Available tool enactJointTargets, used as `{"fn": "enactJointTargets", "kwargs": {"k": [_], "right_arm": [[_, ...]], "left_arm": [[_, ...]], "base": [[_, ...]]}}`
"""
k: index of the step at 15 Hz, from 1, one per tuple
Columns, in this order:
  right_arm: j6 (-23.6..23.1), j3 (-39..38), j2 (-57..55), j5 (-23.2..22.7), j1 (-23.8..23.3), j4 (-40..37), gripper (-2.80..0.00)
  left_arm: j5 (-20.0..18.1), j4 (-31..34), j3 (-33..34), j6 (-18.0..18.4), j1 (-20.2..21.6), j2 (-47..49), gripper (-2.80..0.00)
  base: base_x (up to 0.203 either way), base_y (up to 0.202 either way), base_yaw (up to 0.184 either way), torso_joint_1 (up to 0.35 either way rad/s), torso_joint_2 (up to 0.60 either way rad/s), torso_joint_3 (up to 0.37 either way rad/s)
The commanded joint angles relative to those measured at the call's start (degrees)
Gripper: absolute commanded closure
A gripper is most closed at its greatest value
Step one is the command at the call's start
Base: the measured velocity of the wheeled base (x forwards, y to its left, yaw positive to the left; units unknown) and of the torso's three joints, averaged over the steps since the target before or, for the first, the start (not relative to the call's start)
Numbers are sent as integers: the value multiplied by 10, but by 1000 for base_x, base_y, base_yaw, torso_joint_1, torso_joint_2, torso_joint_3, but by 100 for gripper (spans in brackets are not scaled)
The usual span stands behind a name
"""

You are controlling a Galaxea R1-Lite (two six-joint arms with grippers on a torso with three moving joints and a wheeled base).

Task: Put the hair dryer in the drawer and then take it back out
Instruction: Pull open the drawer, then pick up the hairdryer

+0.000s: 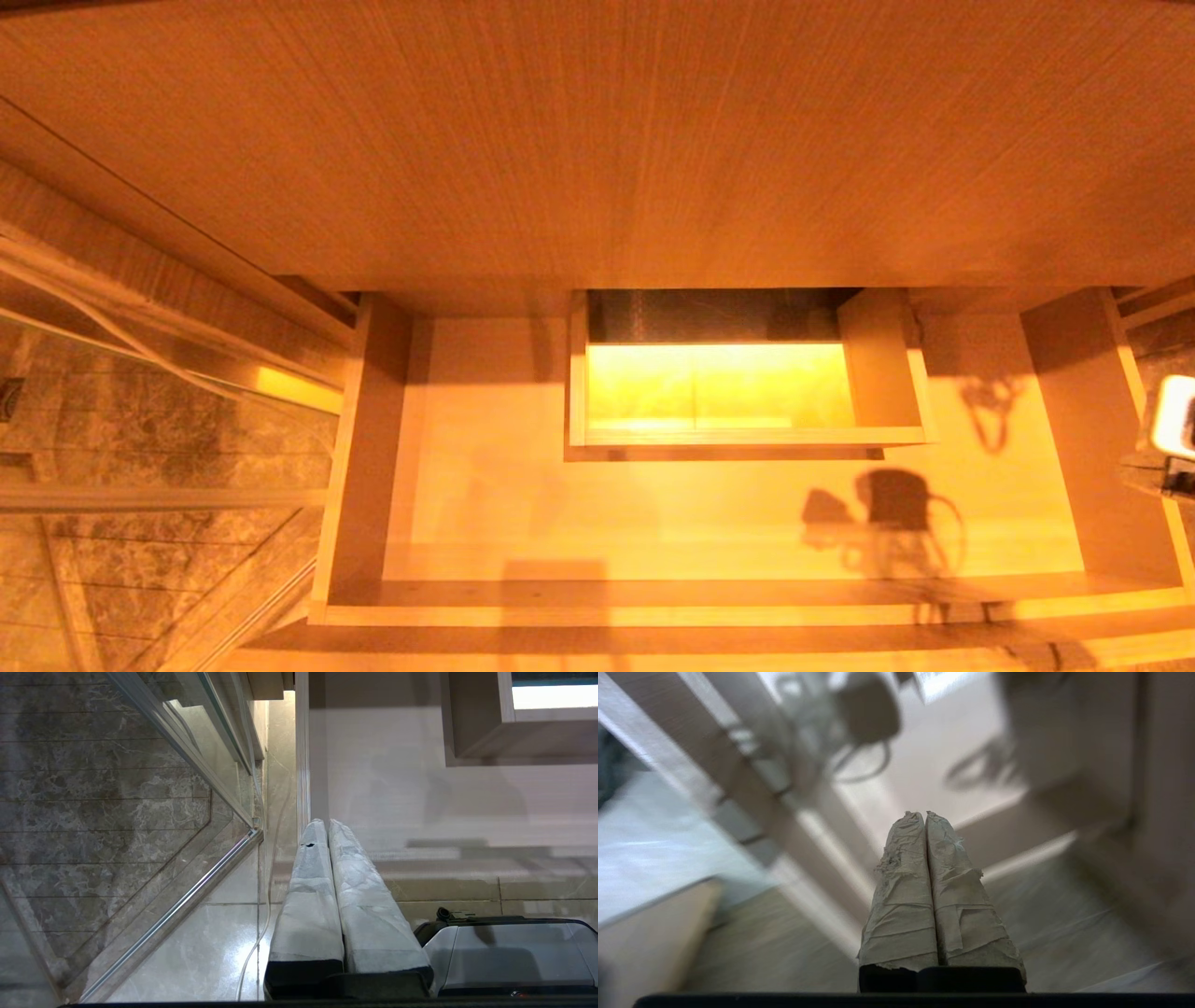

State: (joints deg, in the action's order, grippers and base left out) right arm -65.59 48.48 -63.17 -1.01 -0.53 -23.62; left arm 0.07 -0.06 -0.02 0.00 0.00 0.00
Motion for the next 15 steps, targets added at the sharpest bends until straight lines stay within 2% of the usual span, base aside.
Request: {"fn": "enactJointTargets", "kwargs": {"k": [1,3,4,6,7,8,10,14,15], "right_arm": [[46,2,27,3,-16,-30,0],[154,2,48,6,-24,-71,0],[189,2,65,13,-26,-85,0],[221,-5,109,81,-31,-102,0],[250,-10,121,110,-39,-104,0],[293,-16,130,120,-42,-102,0],[367,-30,157,125,-44,-107,0],[448,-86,199,127,-46,-111,0],[484,-104,211,127,-46,-105,0]], "left_arm": [[0,0,0,0,0,0,0],[0,0,0,0,0,0,0],[0,0,0,0,0,0,0],[0,0,0,0,0,0,0],[0,0,-1,0,0,0,0],[0,0,0,0,0,0,0],[0,0,0,0,0,0,0],[0,0,0,0,0,0,0],[0,0,0,0,0,0,0]], "base": [[0,0,0,0,0,0],[0,0,0,0,0,0],[0,0,0,0,0,0],[0,0,0,0,0,0],[0,0,0,0,0,0],[0,0,0,0,0,0],[0,0,0,0,0,0],[0,0,0,0,0,0],[0,0,0,0,0,0]]}}
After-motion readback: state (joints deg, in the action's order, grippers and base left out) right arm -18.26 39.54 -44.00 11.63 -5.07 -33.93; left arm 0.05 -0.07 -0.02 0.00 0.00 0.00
